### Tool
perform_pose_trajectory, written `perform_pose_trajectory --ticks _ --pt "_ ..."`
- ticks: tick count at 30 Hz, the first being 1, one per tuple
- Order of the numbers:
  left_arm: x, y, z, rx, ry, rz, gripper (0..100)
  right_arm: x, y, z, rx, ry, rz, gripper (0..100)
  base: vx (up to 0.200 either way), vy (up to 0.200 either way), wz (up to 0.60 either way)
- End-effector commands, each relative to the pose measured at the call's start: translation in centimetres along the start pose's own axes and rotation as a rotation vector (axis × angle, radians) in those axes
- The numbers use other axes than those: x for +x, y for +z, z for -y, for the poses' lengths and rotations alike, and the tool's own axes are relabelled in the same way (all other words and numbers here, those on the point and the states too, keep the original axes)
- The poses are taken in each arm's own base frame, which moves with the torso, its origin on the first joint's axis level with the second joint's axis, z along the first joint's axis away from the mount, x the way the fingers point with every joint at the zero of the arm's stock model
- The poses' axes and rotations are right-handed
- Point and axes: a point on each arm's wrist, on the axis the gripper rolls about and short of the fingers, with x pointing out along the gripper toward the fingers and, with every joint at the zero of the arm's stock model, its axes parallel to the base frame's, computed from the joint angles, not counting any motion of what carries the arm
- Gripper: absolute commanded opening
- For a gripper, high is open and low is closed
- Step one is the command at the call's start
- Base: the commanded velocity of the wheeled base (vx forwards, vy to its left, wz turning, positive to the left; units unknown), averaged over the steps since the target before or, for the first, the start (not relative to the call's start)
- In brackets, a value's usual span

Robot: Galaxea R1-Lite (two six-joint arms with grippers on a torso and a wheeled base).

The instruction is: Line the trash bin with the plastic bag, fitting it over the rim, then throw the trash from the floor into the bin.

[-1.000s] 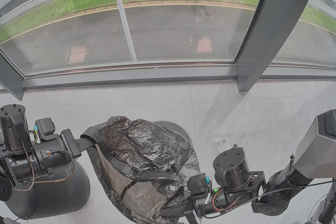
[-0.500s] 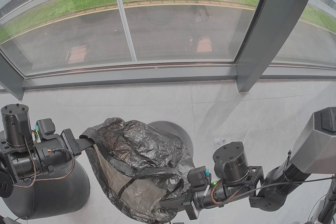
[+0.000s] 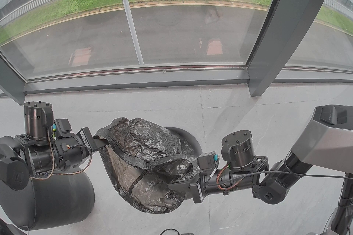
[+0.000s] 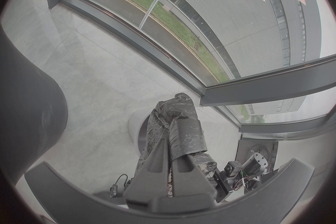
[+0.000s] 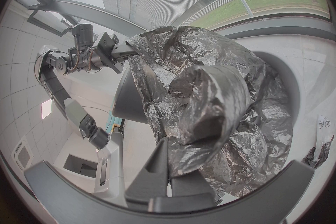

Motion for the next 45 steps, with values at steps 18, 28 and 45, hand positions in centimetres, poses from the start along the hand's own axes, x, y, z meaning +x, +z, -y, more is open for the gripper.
perform_pose_trajectory --ticks 18,28,45 --pt "5.3 1.2 0.1 0.006 -0.044 -0.051 0 -0.7 2.4 6.1 0.039 -0.113 0.109 0 0.0 0.0 0.0" --pt "7.7 1.9 0.2 0.018 -0.075 -0.026 0 -0.2 2.9 6.8 0.03 -0.118 0.124 0 0.0 0.0 0.0" --pt "8.5 0.4 -0.2 0.013 -0.052 -0.087 0 -2.0 1.1 7.8 0.036 -0.177 0.089 0 0.0 0.0 0.0"
